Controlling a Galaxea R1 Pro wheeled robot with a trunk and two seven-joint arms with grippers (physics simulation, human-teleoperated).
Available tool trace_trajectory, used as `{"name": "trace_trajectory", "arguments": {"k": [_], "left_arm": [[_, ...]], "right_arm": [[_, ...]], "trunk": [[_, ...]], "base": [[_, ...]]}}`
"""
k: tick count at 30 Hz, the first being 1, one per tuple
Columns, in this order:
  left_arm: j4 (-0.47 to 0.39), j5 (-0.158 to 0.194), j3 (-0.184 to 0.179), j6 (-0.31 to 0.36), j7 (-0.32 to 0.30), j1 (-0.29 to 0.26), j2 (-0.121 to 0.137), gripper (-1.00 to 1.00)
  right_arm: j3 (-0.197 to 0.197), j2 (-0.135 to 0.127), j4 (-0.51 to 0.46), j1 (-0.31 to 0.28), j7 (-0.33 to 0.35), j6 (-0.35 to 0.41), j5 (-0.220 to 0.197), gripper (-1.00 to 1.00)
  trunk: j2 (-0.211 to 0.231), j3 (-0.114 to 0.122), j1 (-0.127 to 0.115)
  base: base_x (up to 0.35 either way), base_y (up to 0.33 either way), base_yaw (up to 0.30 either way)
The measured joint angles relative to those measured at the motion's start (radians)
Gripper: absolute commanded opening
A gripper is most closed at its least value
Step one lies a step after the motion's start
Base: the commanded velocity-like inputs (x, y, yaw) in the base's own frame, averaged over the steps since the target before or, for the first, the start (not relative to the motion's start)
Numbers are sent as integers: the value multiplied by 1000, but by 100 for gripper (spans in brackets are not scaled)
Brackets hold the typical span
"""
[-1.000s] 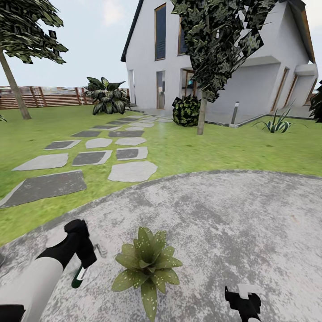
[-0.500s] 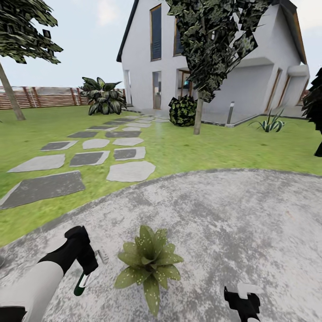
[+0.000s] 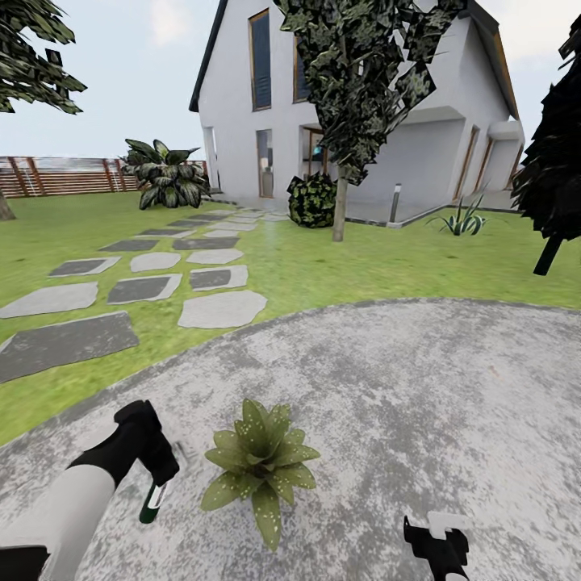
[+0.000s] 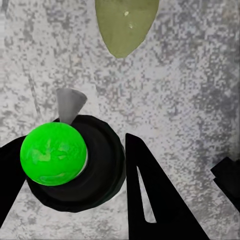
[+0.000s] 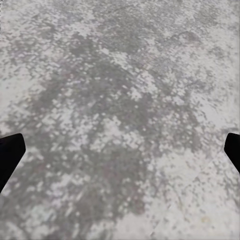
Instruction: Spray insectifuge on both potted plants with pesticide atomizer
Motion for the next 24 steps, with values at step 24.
{"name": "trace_trajectory", "arguments": {"k": [24], "left_arm": [[15,0,21,-12,12,101,49,-100]], "right_arm": [[0,0,1,0,0,0,1,100]], "trunk": [[0,-6,0]], "base": [[43,36,-51]]}}
